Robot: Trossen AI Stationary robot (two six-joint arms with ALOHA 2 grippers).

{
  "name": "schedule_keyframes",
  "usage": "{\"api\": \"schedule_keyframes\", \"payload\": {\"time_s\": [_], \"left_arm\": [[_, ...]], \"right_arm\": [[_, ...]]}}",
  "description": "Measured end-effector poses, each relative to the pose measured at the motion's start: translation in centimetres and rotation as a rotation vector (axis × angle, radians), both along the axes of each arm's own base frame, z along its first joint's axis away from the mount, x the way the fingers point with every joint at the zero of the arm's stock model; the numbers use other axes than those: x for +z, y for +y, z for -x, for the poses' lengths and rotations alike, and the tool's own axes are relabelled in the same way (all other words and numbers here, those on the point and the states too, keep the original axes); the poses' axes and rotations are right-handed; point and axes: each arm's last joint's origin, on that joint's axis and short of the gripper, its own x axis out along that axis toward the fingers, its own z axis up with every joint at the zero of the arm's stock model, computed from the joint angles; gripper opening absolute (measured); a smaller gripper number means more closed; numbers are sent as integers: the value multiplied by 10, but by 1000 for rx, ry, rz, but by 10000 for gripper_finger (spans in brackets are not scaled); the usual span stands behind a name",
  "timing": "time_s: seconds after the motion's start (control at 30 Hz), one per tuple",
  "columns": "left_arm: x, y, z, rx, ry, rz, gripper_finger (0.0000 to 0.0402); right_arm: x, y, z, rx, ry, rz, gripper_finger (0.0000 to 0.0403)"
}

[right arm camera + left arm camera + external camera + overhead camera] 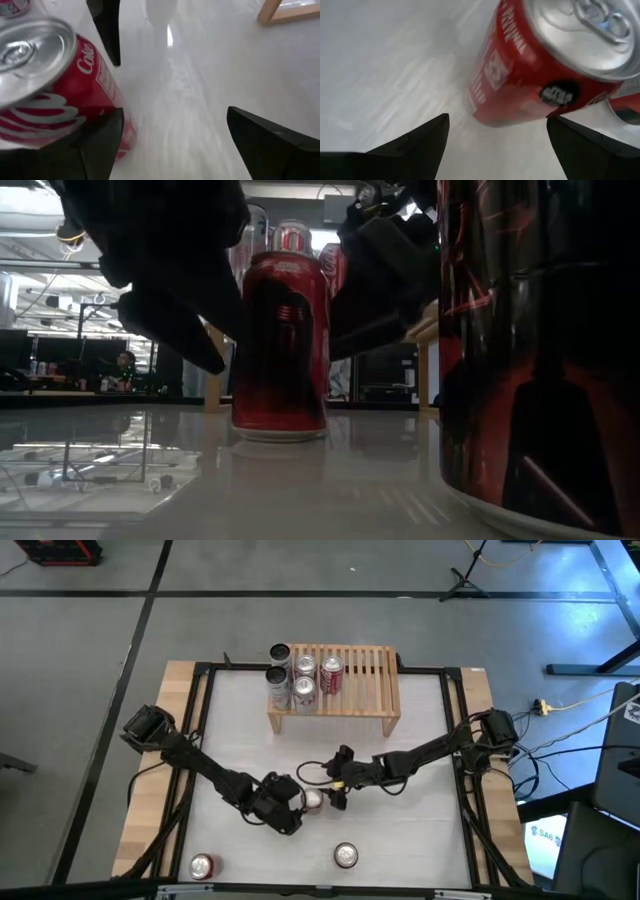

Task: Place canned beverage on shelf
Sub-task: Put the red soda can on the shelf

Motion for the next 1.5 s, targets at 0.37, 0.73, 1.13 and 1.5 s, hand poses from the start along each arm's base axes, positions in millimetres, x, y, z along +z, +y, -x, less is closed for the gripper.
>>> {"api": "schedule_keyframes", "payload": {"time_s": [0.37, 0.73, 1.13, 1.5], "left_arm": [[-6, 7, 10, 98, 100, -20, 322], [-7, 15, 7, 115, 119, -22, 322], [-7, -5, 16, 15, 137, 15, 322], [-7, 3, 12, -18, 146, -18, 322]], "right_arm": [[-3, 10, 5, 61, 44, -18, 346], [-5, 28, 11, 177, 88, -60, 346], [-25, 46, -3, 273, -47, -80, 346], [-20, 42, -11, 282, -165, 20, 346]]}}
